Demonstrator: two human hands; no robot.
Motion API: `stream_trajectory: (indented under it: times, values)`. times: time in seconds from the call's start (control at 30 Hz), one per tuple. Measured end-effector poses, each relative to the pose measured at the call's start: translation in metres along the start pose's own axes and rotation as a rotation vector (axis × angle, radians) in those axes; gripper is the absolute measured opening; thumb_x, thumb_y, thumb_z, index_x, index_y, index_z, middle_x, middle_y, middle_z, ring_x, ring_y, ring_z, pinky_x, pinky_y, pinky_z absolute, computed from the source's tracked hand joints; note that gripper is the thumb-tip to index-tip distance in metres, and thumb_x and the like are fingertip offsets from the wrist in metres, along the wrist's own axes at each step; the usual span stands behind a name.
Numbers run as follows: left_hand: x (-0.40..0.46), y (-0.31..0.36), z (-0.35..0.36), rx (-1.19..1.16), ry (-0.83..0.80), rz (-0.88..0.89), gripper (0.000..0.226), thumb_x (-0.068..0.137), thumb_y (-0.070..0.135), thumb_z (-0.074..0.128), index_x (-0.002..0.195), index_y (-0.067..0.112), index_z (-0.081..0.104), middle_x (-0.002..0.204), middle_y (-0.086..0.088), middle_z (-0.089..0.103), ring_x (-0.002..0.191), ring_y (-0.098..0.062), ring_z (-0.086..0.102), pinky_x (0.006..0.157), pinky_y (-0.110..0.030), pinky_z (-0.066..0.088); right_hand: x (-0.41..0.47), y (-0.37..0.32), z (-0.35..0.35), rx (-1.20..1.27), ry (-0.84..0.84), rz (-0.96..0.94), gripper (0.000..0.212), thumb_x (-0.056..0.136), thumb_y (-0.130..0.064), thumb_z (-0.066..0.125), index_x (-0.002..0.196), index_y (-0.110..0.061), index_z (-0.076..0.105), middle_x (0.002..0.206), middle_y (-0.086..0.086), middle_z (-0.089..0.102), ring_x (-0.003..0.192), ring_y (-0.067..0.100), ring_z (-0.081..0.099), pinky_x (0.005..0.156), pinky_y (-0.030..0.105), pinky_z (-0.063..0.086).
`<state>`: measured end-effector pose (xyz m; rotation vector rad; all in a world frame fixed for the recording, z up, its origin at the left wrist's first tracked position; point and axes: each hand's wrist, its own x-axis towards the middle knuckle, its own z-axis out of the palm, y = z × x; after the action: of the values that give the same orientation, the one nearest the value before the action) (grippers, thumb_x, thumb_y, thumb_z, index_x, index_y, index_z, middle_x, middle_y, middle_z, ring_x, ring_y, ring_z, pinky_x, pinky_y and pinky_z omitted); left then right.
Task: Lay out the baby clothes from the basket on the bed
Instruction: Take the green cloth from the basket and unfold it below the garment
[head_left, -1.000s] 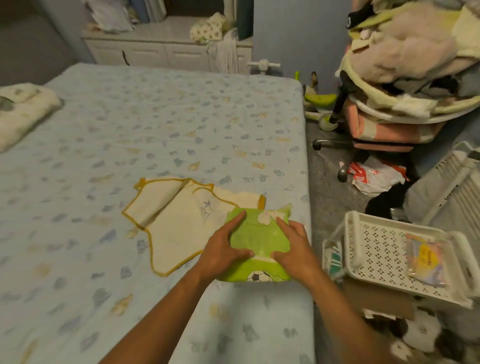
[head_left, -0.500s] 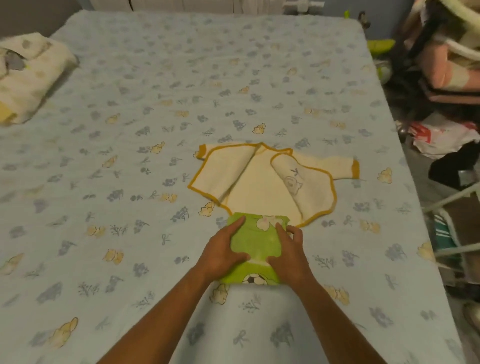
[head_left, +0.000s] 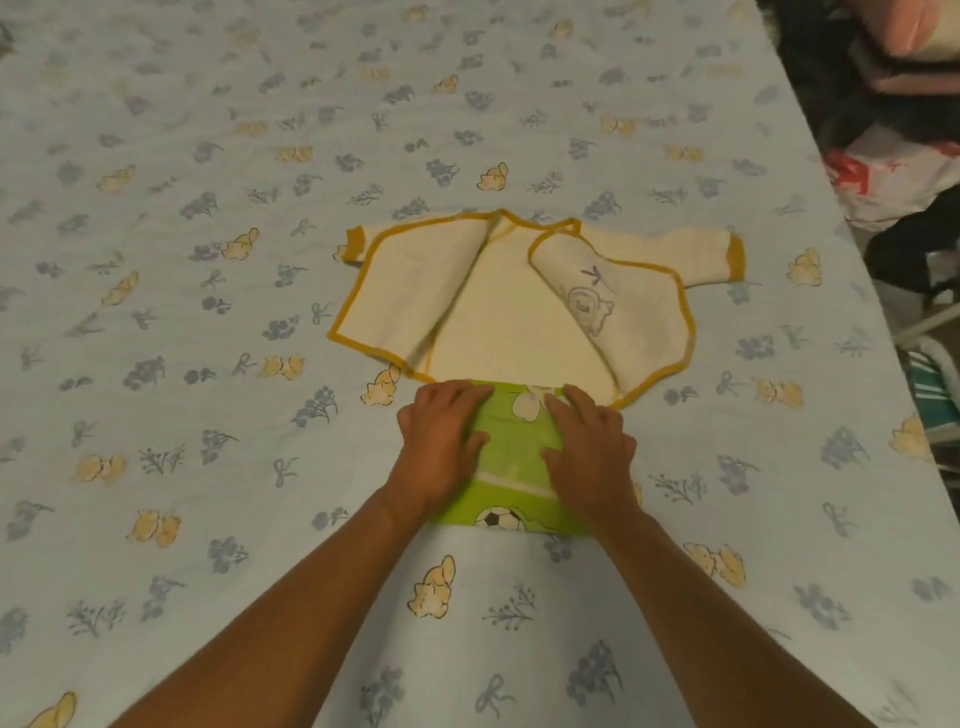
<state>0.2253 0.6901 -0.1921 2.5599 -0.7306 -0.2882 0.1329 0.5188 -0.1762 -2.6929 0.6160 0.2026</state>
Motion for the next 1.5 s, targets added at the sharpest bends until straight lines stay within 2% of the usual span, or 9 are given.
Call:
stream_trajectory:
  times: [0.1, 0.2, 0.3, 0.4, 0.57, 0.77, 0.93, 1.23, 1.5]
  values:
    - [0.014, 0.0, -0.003, 0.13, -0.127, 0.025, 0.068, 0.08, 0.036, 0.071, 0.141, 0.042, 0.042, 0.134, 0.015, 0.046, 0.121, -0.017, 0.029, 0.08, -0.03, 0.01, 0.011, 0.006, -0.002, 0.018, -0.096, -0.01, 0.077, 0.081, -0.029, 0.069, 0.148, -0.036, 0.031, 0.148, -0.008, 0.034, 0.123, 0.025, 0.034, 0.094, 0.041, 0.035]
    - [0.018, 0.002, -0.008, 0.119, -0.127, -0.042, 0.063, 0.073, 0.038, 0.076, 0.129, 0.04, 0.047, 0.105, 0.014, 0.056, 0.108, -0.019, 0.034, 0.072, -0.031, 0.009, 0.02, 0.007, -0.005, 0.06, -0.148, 0.045, 0.078, 0.078, -0.026, 0.071, 0.145, -0.037, 0.033, 0.133, -0.001, 0.043, 0.119, 0.028, 0.037, 0.093, 0.042, 0.033]
    - [0.009, 0.006, -0.011, 0.122, -0.068, -0.06, 0.028, 0.075, 0.04, 0.074, 0.096, 0.032, 0.056, 0.074, 0.017, 0.046, 0.098, -0.021, 0.04, 0.07, -0.033, 0.011, 0.017, 0.007, -0.005, 0.14, -0.102, 0.082, 0.057, 0.076, -0.025, 0.07, 0.127, -0.035, 0.046, 0.112, -0.004, 0.057, 0.112, 0.027, 0.043, 0.087, 0.04, 0.026]
    - [-0.004, 0.006, -0.019, 0.094, -0.1, -0.098, 0.028, 0.079, 0.044, 0.074, 0.071, 0.025, 0.055, 0.078, 0.006, 0.055, 0.091, -0.019, 0.039, 0.073, -0.035, 0.019, 0.007, 0.011, -0.009, 0.054, -0.039, 0.068, 0.035, 0.08, -0.039, 0.068, 0.113, -0.034, 0.062, 0.099, -0.008, 0.059, 0.108, 0.023, 0.046, 0.082, 0.036, 0.021]
    - [-0.031, 0.01, -0.051, -0.321, -0.256, -0.162, 0.015, 0.078, 0.028, 0.08, 0.078, 0.022, 0.066, 0.074, 0.008, 0.063, 0.074, -0.01, 0.057, 0.065, -0.027, 0.04, -0.019, 0.02, -0.026, 0.276, -0.159, 0.001, 0.029, 0.074, -0.037, 0.075, 0.099, -0.024, 0.069, 0.091, -0.001, 0.064, 0.092, 0.024, 0.058, 0.077, 0.034, 0.043]
    - [-0.101, 0.024, -0.066, -0.356, -0.323, -0.263, 0.008, 0.083, 0.022, 0.076, 0.085, 0.017, 0.07, 0.076, -0.001, 0.069, 0.066, -0.008, 0.058, 0.063, -0.027, 0.043, -0.069, 0.019, -0.036, 0.502, -0.303, -0.051, 0.015, 0.078, -0.023, 0.074, 0.082, -0.026, 0.06, 0.07, -0.01, 0.054, 0.072, 0.015, 0.054, 0.055, 0.023, 0.034]
    - [-0.153, 0.029, -0.054, -0.334, -0.314, -0.355, 0.012, 0.081, 0.023, 0.077, 0.082, 0.012, 0.072, 0.076, -0.009, 0.071, 0.063, -0.014, 0.058, 0.062, -0.031, 0.044, -0.113, 0.024, -0.028, 0.465, -0.386, -0.098, 0.014, 0.08, -0.026, 0.073, 0.089, -0.016, 0.07, 0.078, -0.001, 0.063, 0.075, 0.017, 0.056, 0.062, 0.026, 0.037]
    - [-0.218, 0.03, -0.028, -0.129, -0.325, -0.19, 0.003, 0.079, 0.016, 0.073, 0.079, 0.013, 0.072, 0.078, -0.005, 0.067, 0.073, -0.02, 0.06, 0.068, -0.038, 0.049, -0.185, 0.034, 0.004, 0.247, -0.332, -0.208, 0.017, 0.085, -0.029, 0.065, 0.087, -0.014, 0.072, 0.091, 0.004, 0.068, 0.087, 0.025, 0.061, 0.068, 0.034, 0.046]
    - [-0.252, 0.036, -0.021, -0.027, -0.516, -0.232, 0.067, 0.074, 0.068, 0.068, 0.129, 0.031, 0.061, 0.119, -0.005, 0.061, 0.111, -0.023, 0.055, 0.098, -0.034, 0.043, -0.232, 0.032, 0.016, 0.121, -0.332, -0.158, 0.056, 0.078, -0.039, 0.073, 0.129, -0.02, 0.061, 0.127, -0.003, 0.055, 0.116, 0.018, 0.047, 0.096, 0.033, 0.042]
